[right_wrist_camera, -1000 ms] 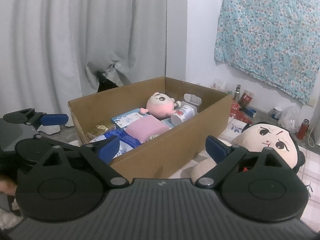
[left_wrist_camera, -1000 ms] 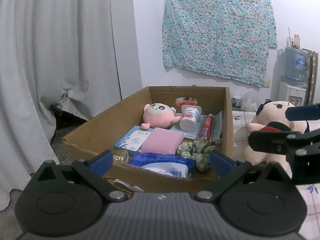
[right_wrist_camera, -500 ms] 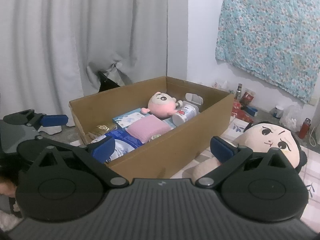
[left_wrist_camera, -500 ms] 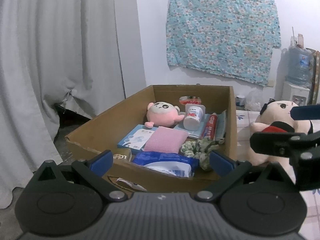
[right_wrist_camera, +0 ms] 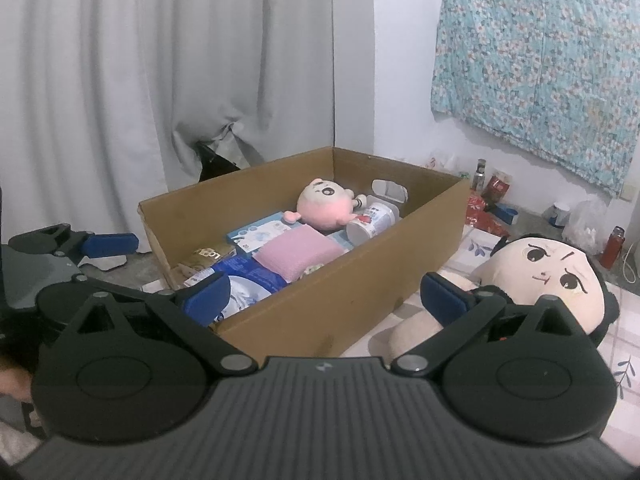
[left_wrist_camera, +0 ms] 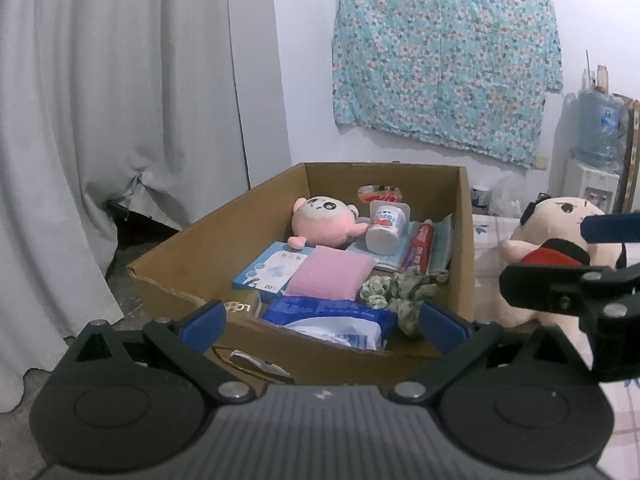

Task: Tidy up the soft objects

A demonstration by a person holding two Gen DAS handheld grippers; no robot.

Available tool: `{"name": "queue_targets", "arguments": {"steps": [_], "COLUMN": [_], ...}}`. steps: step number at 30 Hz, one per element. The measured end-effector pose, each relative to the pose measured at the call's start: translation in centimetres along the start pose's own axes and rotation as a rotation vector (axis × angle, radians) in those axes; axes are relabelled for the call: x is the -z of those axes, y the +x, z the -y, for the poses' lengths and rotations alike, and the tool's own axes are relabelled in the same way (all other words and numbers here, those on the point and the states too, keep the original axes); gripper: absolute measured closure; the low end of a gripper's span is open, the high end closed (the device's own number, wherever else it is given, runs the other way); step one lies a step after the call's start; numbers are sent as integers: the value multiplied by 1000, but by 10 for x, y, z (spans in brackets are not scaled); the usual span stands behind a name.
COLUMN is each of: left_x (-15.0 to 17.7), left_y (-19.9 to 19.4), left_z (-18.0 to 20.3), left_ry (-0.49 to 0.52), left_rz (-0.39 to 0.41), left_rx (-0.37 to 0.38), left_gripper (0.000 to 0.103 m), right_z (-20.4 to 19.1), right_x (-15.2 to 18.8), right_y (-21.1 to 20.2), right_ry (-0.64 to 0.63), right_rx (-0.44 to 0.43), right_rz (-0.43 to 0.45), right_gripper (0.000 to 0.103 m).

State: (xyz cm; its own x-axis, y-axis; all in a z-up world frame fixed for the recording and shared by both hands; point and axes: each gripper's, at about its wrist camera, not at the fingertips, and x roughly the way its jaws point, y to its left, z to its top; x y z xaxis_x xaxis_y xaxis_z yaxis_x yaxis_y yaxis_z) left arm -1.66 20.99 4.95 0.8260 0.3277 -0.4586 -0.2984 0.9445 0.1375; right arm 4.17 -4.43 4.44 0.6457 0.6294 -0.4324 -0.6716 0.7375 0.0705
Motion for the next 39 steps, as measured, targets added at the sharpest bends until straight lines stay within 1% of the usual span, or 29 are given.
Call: {"name": "queue_targets", "arguments": {"steps": [9,17,21,24,28,31,34,39], "left_x": [1,4,5,4,3,3,3,3], "left_y": [0,-2,-3,1,1,1,-1,-5], "left_z": [1,4,4,-2,-6,-3,3,2], "left_ry": [0,15,27,1,-33,-4,27,11], "left_rz": [-3,-7,-13,-24,-24,-30,-18,-19], "left_rx": [2,8,-12,-26,-9,-16,-24,3], "left_gripper": [0,0,0,0,0,0,0,0], "right_z": [-4,-7,-6,-2,1,0,0,0], "right_x": [-2,-3,0,0,0,-1,0,-1], "right_y": [1,3,2,5,3,3,2,3], "right_ry": [-22,-14,-3,17,16,-4,1,-6], "right_rx": [2,-4,-15,-25,-12,-2,-1,13], "right_rz": [1,-6,-10,-20,-15,-11,-13,-11], "right_gripper": [1,1,1,1,1,1,1,1]}}
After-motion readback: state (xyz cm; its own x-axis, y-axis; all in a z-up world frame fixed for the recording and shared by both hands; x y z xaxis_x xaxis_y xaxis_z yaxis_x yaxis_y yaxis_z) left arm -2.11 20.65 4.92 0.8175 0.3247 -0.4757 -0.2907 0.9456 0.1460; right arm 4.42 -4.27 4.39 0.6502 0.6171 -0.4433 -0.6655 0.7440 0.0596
